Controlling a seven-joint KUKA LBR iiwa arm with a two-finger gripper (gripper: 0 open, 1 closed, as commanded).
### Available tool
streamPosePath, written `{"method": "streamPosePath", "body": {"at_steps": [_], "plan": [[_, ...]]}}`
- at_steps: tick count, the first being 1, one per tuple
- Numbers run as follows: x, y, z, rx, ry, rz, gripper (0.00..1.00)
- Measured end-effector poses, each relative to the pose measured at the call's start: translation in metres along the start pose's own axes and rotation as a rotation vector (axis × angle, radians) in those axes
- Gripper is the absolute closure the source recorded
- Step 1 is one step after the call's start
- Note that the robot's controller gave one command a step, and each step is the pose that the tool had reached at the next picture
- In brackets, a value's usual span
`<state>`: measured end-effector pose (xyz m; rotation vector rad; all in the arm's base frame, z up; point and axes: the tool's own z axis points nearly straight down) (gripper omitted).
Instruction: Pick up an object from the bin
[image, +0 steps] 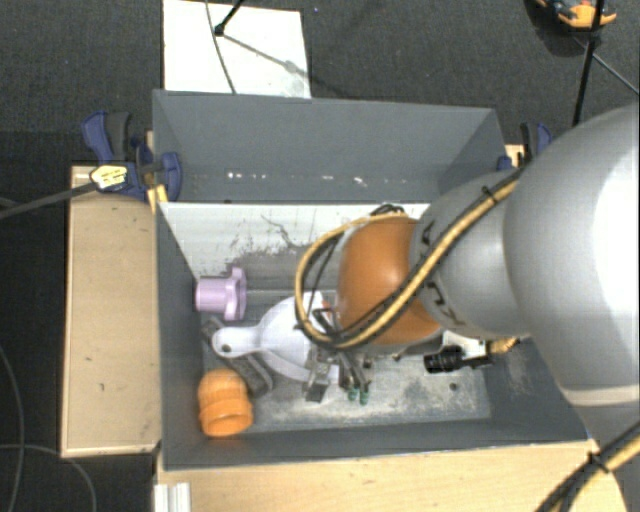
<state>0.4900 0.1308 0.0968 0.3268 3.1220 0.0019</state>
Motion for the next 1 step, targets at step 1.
{"method": "streamPosePath", "body": {"at_steps": [1], "plan": [[0.0002,-0.0001,-0.0043,0.000,0.001,0.001,1.00]]}}
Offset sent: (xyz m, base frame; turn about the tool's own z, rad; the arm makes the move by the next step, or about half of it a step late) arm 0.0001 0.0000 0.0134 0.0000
